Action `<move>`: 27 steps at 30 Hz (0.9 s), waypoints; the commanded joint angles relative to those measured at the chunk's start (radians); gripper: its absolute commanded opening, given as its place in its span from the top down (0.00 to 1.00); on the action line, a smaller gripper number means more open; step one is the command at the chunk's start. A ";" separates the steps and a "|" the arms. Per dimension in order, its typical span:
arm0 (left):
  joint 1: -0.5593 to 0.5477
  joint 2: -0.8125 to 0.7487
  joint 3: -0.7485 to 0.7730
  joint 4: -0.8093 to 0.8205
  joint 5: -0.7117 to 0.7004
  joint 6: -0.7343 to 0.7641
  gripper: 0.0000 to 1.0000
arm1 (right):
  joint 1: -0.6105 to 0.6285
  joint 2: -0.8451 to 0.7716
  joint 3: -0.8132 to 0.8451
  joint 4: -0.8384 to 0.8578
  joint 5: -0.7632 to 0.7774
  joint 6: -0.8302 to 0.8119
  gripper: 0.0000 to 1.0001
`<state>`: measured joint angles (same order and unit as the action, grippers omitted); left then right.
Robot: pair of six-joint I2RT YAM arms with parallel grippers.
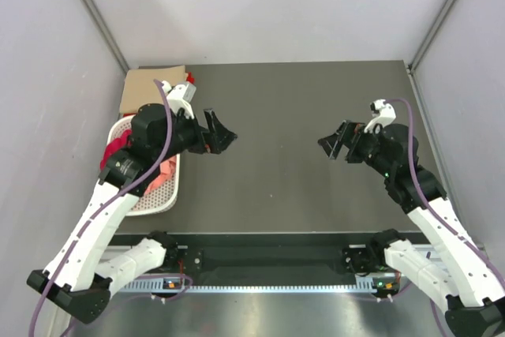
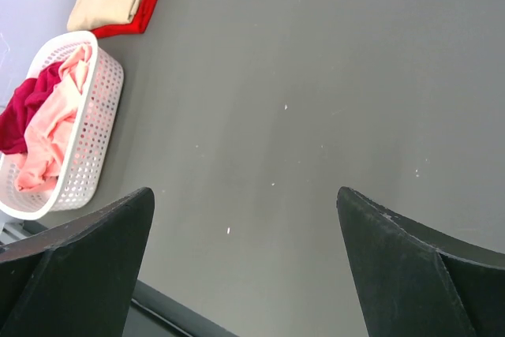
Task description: Fold and stack the t-shirts
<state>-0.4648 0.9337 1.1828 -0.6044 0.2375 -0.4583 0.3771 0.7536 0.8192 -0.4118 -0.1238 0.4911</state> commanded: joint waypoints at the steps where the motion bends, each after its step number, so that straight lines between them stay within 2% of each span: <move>1: 0.000 0.020 0.050 0.008 -0.044 -0.010 0.03 | 0.009 -0.019 0.038 0.034 0.016 -0.002 0.00; 7: 0.000 0.108 0.100 -0.072 -0.190 -0.048 0.03 | 0.009 -0.023 0.047 0.033 0.016 -0.006 0.00; 8: 0.005 0.126 0.127 -0.093 -0.280 -0.075 0.02 | 0.009 -0.025 0.049 0.036 0.018 -0.008 0.00; 10: 0.018 0.190 0.172 -0.181 -0.346 -0.098 0.02 | 0.009 -0.028 0.049 0.039 0.016 -0.003 0.00; 13: 0.130 0.272 0.256 -0.288 -0.451 -0.134 0.02 | 0.009 -0.033 0.035 0.059 0.003 -0.002 0.00; 15: 0.279 0.289 0.265 -0.297 -0.492 -0.166 0.01 | 0.011 -0.031 0.024 0.071 -0.005 0.003 0.00; 16: 0.334 0.300 0.246 -0.302 -0.500 -0.189 0.01 | 0.009 -0.028 0.023 0.073 -0.007 0.003 0.00; 17: 0.441 0.301 0.229 -0.298 -0.494 -0.241 0.01 | 0.011 -0.025 0.017 0.074 -0.011 0.001 0.00; 20: 0.595 0.294 0.118 -0.246 -0.426 -0.359 0.03 | 0.009 0.000 0.015 0.079 -0.020 0.010 0.00; 23: 0.624 0.295 0.014 -0.221 -0.472 -0.482 0.08 | 0.009 0.029 0.020 0.076 -0.046 0.004 0.00; 27: 0.623 0.318 -0.006 -0.244 -0.627 -0.499 0.12 | 0.009 0.043 0.035 0.053 -0.053 -0.011 0.00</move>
<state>0.1608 1.2579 1.1709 -0.8440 -0.2642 -0.8764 0.3771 0.7959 0.8192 -0.3851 -0.1547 0.4919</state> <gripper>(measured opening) 0.882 0.996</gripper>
